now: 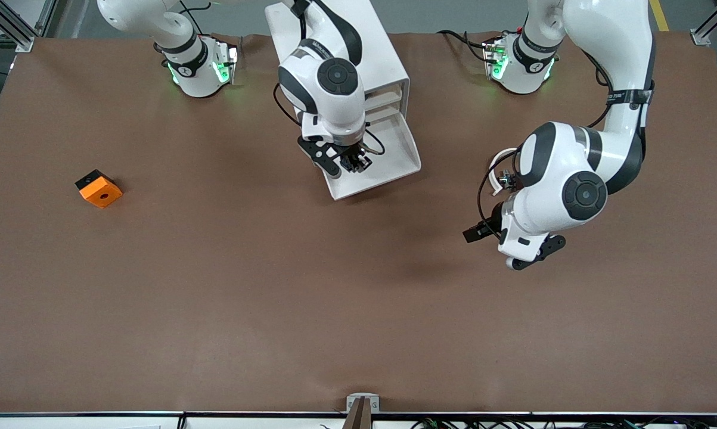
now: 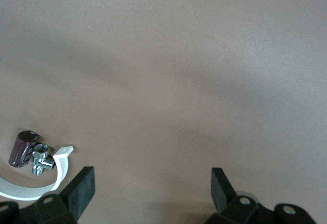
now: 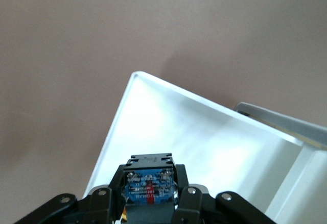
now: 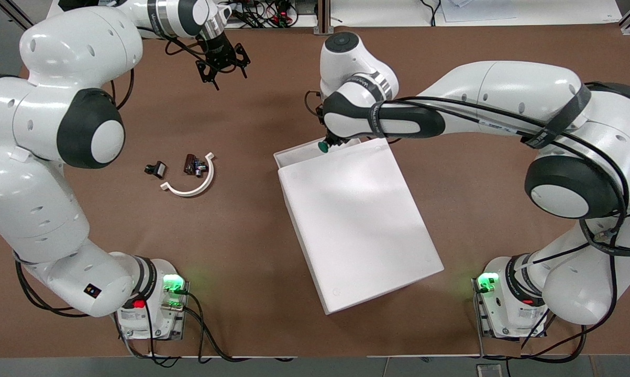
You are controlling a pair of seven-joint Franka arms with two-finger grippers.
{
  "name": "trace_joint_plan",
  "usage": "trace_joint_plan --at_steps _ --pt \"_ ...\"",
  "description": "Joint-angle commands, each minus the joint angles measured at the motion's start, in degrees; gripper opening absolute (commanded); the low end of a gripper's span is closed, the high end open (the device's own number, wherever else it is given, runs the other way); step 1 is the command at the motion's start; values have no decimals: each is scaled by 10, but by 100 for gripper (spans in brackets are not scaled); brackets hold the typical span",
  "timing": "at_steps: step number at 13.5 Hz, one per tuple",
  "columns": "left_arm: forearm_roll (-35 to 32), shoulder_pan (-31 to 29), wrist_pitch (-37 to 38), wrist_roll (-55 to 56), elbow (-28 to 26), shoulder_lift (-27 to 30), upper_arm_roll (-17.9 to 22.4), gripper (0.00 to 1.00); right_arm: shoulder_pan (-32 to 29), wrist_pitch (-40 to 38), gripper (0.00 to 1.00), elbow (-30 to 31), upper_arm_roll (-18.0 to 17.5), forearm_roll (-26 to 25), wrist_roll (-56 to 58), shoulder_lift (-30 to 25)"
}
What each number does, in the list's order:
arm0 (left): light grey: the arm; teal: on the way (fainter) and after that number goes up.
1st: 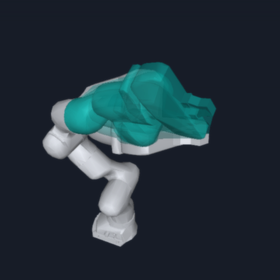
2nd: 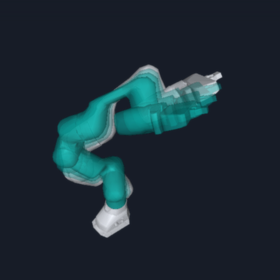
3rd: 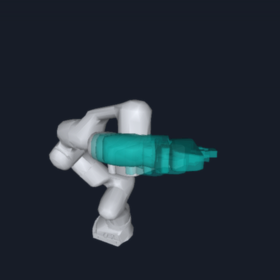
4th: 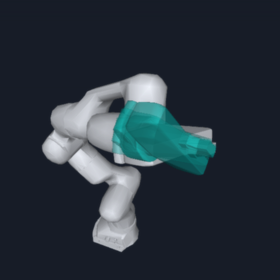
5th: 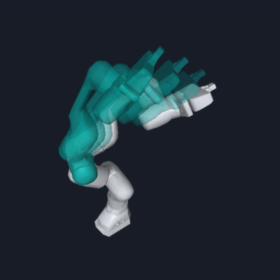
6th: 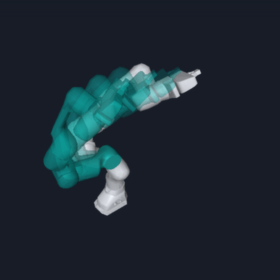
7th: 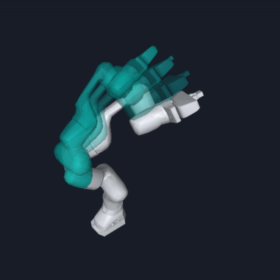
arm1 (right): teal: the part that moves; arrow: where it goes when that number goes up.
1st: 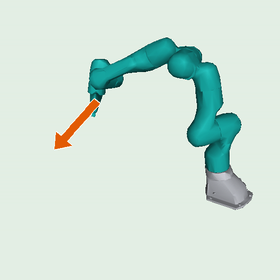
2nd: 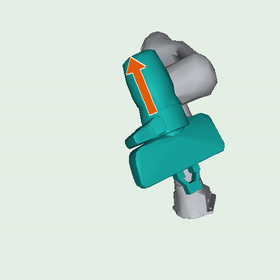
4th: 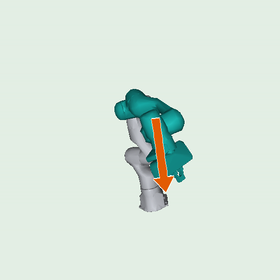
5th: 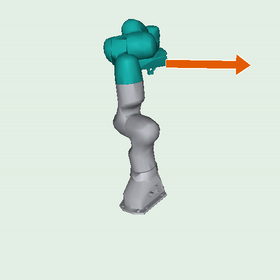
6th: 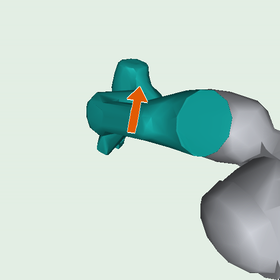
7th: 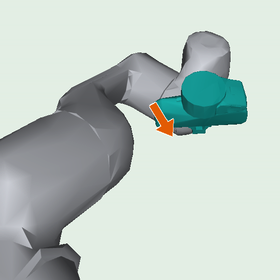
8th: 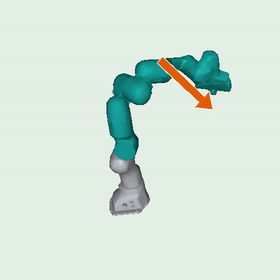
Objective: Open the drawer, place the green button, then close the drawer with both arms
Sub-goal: 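Lower the button into the open drawer and open the right gripper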
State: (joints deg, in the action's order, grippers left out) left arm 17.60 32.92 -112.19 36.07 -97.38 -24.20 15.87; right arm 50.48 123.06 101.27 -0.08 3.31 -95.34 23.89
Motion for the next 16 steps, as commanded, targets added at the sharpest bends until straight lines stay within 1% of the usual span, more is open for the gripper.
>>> trace_joint_plan --at_steps 1,4,7,13,14,15,16 --pt "-12 8 -39 -4 -50 27 -1 100 23 2 0 -31 8 -1 -34 44" --pt "-11 12 -54 -3 -66 28 -1 100 26 3 0 -48 8 -2 -35 63" --pt "-11 14 -55 -3 -67 24 -1 100 31 24 0 -49 8 -14 -34 64" --pt "-11 17 -63 -3 -72 21 -1 100 32 23 0 -48 8 -14 -27 67" --pt "-11 17 -66 -4 -76 22 -1 100 33 24 9 -48 8 -14 -27 70" --pt "-11 21 -67 -3 -76 21 -1 100 33 24 15 -49 8 -15 -24 73" --pt "-11 21 -67 -3 -76 21 -1 100 34 31 34 -49 8 -15 -24 75"
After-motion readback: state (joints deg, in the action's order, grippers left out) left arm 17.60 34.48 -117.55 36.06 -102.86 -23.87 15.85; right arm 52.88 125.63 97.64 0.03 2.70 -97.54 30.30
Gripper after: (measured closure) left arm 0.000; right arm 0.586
